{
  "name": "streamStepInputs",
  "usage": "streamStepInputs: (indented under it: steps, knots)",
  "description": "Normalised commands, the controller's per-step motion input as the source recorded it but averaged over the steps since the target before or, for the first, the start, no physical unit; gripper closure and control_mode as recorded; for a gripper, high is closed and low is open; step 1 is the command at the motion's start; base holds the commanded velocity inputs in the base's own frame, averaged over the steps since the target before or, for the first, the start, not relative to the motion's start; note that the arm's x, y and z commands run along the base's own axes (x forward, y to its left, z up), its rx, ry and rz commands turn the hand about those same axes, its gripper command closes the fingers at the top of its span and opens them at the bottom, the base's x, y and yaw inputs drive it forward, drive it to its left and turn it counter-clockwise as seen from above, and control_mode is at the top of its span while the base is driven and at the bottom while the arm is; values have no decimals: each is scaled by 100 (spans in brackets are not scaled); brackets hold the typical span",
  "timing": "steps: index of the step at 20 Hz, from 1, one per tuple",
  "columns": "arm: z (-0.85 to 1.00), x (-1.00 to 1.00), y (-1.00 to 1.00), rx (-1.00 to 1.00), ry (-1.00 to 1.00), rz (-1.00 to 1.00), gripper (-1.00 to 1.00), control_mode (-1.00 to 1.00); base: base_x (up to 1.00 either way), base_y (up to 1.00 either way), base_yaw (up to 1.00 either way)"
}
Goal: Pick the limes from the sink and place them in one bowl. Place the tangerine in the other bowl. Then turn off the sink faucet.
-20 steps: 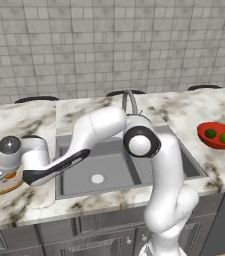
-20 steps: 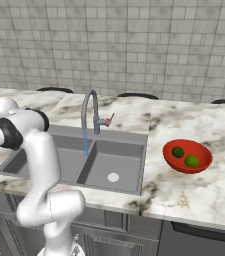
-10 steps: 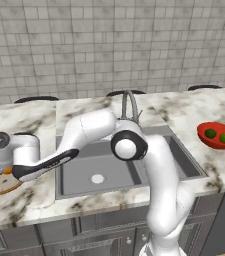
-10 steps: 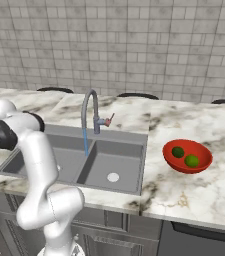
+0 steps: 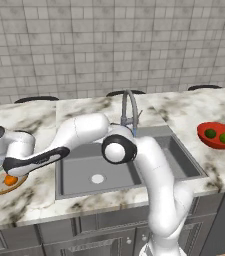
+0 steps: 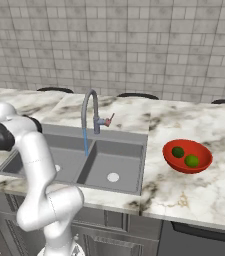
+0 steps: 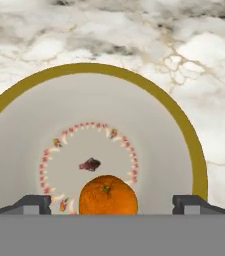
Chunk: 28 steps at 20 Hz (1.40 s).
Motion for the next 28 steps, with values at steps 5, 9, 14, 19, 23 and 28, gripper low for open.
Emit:
streamStepInputs:
  steps: [5,9,14,19,23,28]
  knots:
    - [11,-1,-8,0,1,-13,-100,-100,0,0,0]
    - [6,-38,-57,0,0,-16,-100,-100,0,0,0]
    - [5,-68,-97,9,-2,-13,-100,-100,0,0,0]
    - [22,-78,-100,14,-6,-11,-100,-100,0,0,0]
    - [71,-13,-98,18,0,-8,-100,-100,0,0,0]
    - [78,-4,-86,21,0,-1,-100,-100,0,0,0]
